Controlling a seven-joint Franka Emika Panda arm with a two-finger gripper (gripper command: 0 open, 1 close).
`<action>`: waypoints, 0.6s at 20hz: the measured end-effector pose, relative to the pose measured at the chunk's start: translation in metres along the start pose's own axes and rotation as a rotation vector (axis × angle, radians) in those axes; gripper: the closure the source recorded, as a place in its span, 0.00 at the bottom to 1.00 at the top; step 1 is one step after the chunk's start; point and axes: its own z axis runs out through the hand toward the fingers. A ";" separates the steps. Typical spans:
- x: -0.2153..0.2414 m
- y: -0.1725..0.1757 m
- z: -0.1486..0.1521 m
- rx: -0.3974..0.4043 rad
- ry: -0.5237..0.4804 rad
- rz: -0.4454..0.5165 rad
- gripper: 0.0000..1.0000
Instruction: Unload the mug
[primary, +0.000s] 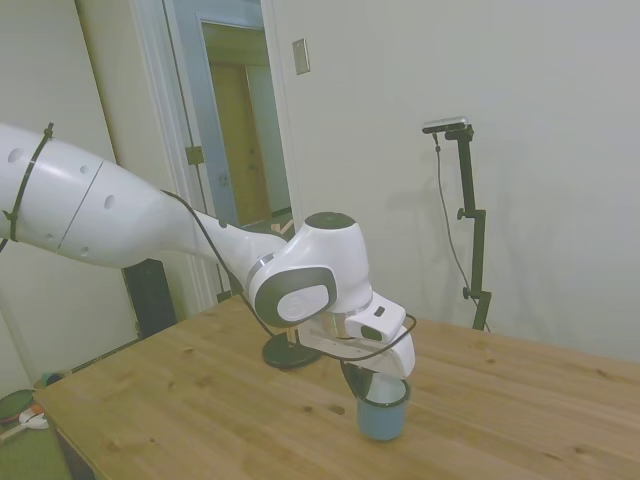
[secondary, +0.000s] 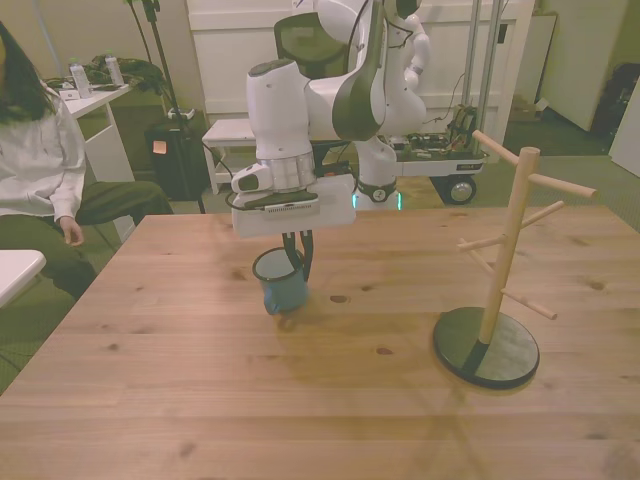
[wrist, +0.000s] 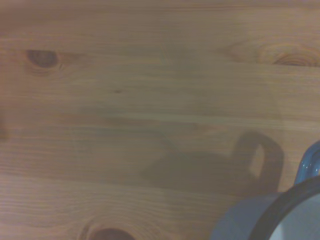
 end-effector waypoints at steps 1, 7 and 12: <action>0.000 -0.001 0.000 -0.002 0.000 0.000 0.00; -0.001 -0.003 0.000 -0.007 0.001 -0.003 0.00; -0.001 -0.004 -0.003 -0.014 0.007 -0.013 0.00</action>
